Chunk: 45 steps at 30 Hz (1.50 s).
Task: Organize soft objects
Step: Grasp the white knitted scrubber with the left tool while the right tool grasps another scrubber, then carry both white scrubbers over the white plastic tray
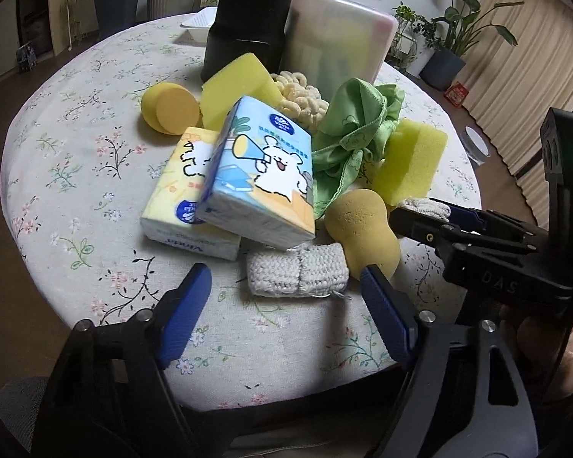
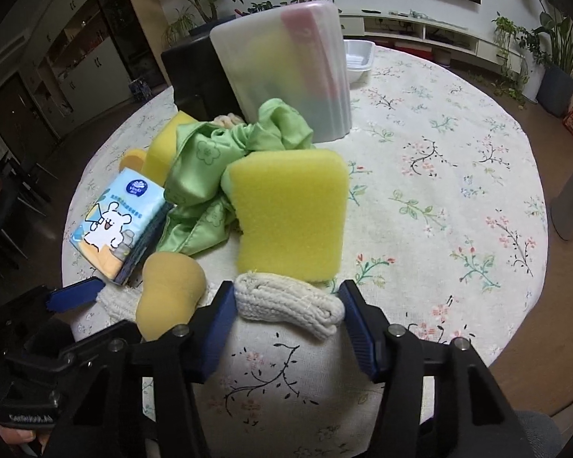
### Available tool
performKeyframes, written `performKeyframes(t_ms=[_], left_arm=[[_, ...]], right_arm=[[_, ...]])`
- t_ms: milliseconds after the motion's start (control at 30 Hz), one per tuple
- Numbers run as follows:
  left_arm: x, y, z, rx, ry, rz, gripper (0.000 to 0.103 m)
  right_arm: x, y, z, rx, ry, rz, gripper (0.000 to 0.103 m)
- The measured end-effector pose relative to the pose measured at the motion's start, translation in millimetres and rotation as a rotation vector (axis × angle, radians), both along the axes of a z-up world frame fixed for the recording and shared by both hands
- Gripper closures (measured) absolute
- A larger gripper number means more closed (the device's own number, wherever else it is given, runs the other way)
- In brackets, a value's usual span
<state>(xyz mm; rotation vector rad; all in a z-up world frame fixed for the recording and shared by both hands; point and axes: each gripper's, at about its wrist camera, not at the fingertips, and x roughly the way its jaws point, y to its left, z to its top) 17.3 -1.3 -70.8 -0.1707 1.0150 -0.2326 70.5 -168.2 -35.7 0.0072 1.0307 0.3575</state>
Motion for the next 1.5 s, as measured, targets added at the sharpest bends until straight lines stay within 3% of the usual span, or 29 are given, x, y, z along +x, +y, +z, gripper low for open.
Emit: performKeyframes(t_ms=[100, 167, 333, 467, 667, 733, 1067, 1100, 1133, 1333, 1500], left_arm=[[-0.8, -2.3, 1.0, -0.005, 0.008, -0.005, 0.031], [2.1, -2.9, 0.3, -0.024, 0.011, -0.01, 0.039], [4.3, -11.4, -1.4, -0.02, 0.007, -0.024, 0.04], [6.1, -6.9, -3.6, -0.067, 0.0, -0.017, 0.044], [7.4, -11.5, -2.2, -0.04, -0.004, -0.008, 0.047], [6.1, -9.5, -2.0, -0.038, 0.0, 0.005, 0.055], [-7.3, -1.3, 2.8, -0.048, -0.036, 0.032, 0.056], [-9.4, 0.9, 2.6, -0.056, -0.038, 0.038, 0.057], [-11.5, 1.8, 3.8, -0.063, -0.045, 0.038, 0.057], [-16.4, 3.7, 1.1, -0.067, -0.046, 0.039, 0.057], [-17.0, 5.3, -4.0, -0.08, -0.05, 0.046, 0.057]], right_arm=[[-3.4, -1.1, 0.3, -0.001, -0.001, 0.002, 0.045], [-6.2, -2.3, 0.2, 0.003, -0.003, -0.003, 0.045], [-13.0, -1.4, 0.5, -0.011, -0.006, -0.005, 0.044], [-18.1, -4.0, 1.3, -0.002, -0.005, -0.009, 0.043], [-19.8, -10.1, 1.3, 0.023, -0.017, -0.013, 0.048], [-19.0, -14.1, 2.1, 0.045, -0.009, -0.015, 0.05], [-24.9, -16.4, 16.0, 0.086, -0.01, -0.012, 0.053], [-25.6, -16.8, 16.0, 0.09, -0.003, -0.013, 0.058], [-26.4, -16.9, 15.6, 0.096, 0.005, -0.01, 0.078], [-29.7, -13.3, 5.5, 0.071, 0.027, 0.0, 0.08], [-31.2, -5.6, 11.5, 0.049, -0.024, 0.028, 0.08]])
